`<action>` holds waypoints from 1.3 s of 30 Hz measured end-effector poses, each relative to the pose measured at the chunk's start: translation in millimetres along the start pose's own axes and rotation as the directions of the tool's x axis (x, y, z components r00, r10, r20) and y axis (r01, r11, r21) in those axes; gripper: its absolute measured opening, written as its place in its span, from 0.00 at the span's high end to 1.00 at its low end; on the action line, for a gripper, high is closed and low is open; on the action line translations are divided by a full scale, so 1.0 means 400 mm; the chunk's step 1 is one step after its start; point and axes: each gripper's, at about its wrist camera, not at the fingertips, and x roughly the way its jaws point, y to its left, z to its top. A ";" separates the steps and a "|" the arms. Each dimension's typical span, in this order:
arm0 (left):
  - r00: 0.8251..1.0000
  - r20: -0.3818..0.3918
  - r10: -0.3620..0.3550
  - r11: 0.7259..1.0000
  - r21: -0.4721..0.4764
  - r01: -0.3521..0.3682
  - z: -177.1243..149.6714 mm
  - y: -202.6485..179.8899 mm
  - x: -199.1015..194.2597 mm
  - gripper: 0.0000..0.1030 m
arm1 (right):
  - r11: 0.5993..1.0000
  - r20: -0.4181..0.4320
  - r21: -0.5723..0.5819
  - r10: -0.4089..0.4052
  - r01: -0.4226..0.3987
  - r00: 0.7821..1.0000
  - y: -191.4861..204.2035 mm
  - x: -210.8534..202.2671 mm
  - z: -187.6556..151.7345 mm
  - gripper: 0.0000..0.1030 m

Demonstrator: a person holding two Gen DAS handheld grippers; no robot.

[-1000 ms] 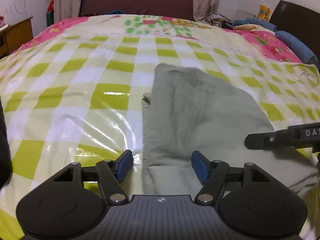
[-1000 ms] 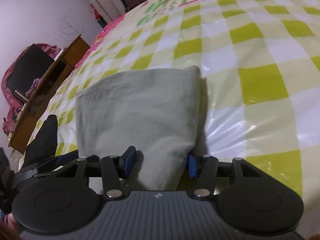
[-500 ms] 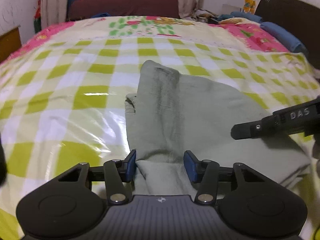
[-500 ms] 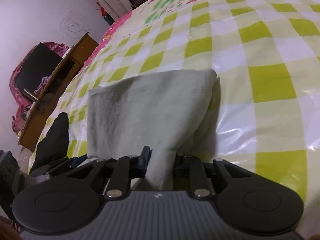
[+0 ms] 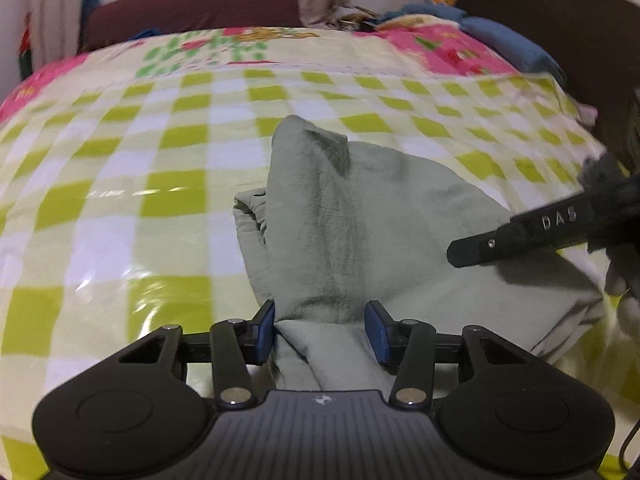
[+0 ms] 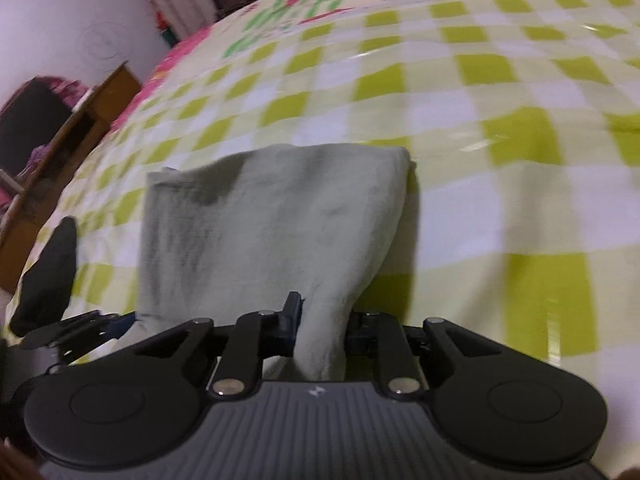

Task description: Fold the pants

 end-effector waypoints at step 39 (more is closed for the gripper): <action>0.989 0.000 0.151 0.986 0.066 -0.151 -0.048 -0.091 -0.057 0.36 | 0.980 0.131 -0.095 -0.163 0.176 0.978 0.034 -0.131 -0.167 0.62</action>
